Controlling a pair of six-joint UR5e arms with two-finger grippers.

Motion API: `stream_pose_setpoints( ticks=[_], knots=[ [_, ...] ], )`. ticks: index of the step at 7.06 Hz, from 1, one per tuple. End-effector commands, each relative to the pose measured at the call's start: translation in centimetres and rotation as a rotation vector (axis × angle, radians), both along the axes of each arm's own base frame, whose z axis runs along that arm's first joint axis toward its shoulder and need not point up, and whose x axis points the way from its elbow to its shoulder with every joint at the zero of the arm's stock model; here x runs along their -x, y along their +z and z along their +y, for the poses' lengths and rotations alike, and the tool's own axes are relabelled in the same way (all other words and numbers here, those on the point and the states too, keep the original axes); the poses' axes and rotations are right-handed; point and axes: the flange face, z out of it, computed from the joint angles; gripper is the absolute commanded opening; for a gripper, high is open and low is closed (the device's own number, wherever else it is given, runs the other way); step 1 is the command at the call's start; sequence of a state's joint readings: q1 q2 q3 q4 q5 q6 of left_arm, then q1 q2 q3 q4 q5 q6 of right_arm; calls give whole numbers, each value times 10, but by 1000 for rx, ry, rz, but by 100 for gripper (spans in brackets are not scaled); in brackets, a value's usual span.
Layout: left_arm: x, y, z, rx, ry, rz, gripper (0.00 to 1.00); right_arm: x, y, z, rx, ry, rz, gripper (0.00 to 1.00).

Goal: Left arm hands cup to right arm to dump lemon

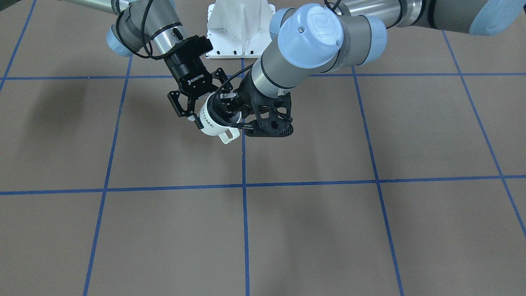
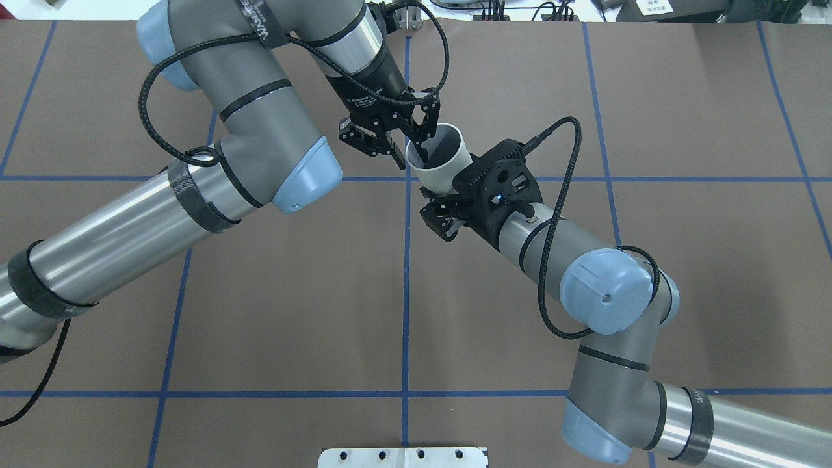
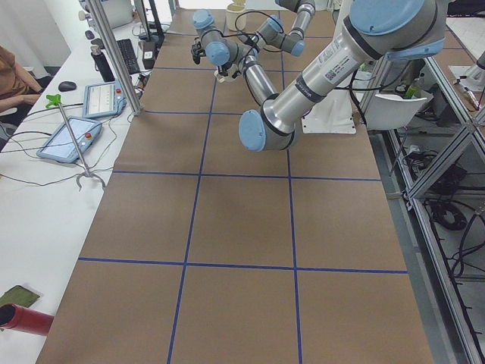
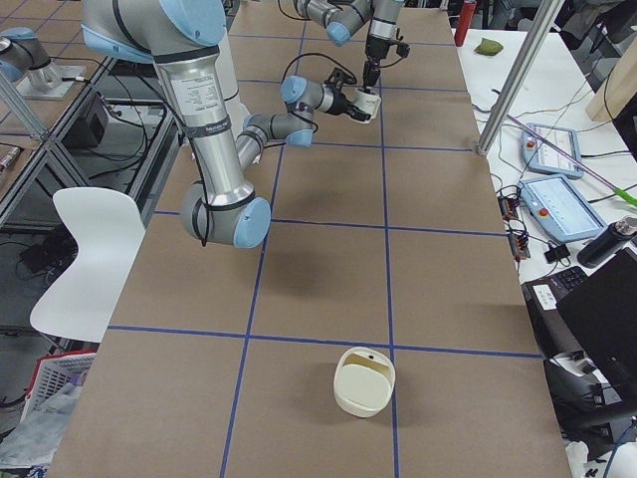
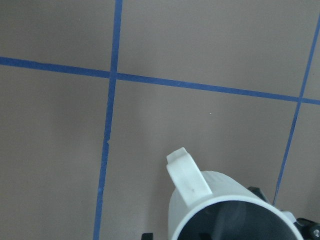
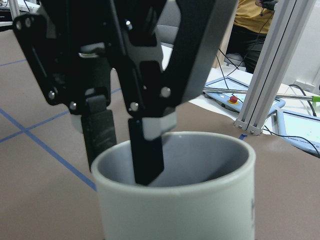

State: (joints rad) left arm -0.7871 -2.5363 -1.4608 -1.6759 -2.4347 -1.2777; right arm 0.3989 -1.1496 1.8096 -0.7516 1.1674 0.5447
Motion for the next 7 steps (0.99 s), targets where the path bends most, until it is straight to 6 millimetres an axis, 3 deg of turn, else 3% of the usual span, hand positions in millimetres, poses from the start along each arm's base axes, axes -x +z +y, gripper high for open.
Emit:
stream_pose_setpoints(
  ticks=[1,3,7],
  knots=[
    [0,1,-1,0,-2,0,34,0,0,0,1,0,-1,6],
    [0,0,-1,0,0,1,28,0,1,0,2,0,1,7],
    [0,0,-1,-2,0,2,26,0,1,0,2,0,1,10]
  ],
)
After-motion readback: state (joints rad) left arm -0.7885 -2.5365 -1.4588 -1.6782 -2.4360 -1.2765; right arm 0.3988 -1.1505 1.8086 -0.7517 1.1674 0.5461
